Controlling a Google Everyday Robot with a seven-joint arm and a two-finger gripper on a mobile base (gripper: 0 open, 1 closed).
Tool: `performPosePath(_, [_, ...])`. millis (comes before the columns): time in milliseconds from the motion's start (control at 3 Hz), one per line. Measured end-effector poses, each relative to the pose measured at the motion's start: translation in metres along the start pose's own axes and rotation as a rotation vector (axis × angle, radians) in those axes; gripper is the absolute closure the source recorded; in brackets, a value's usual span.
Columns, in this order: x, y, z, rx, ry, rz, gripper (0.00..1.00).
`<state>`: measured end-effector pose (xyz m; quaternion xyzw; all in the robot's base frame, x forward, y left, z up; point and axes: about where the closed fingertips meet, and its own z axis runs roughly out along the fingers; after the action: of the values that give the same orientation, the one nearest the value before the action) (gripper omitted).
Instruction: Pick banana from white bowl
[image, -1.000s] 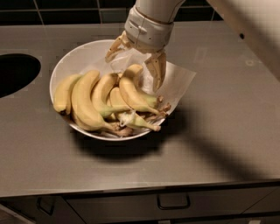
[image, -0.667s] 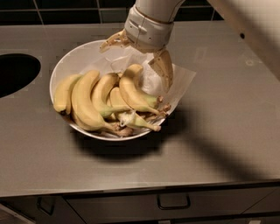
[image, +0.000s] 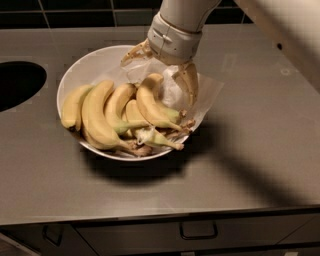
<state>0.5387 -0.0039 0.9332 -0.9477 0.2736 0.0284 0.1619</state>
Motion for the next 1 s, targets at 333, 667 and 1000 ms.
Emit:
performPosePath(333, [0.0056, 0.0109, 0.0044, -0.014, -0.004, 0.030, 0.22])
performPosePath(667, [0.0073, 0.0171, 0.0020, -0.043, 0.005, 0.047, 0.31])
performPosePath(1000, [0.0056, 0.0096, -0.0033, -0.081, 0.023, 0.027, 0.31])
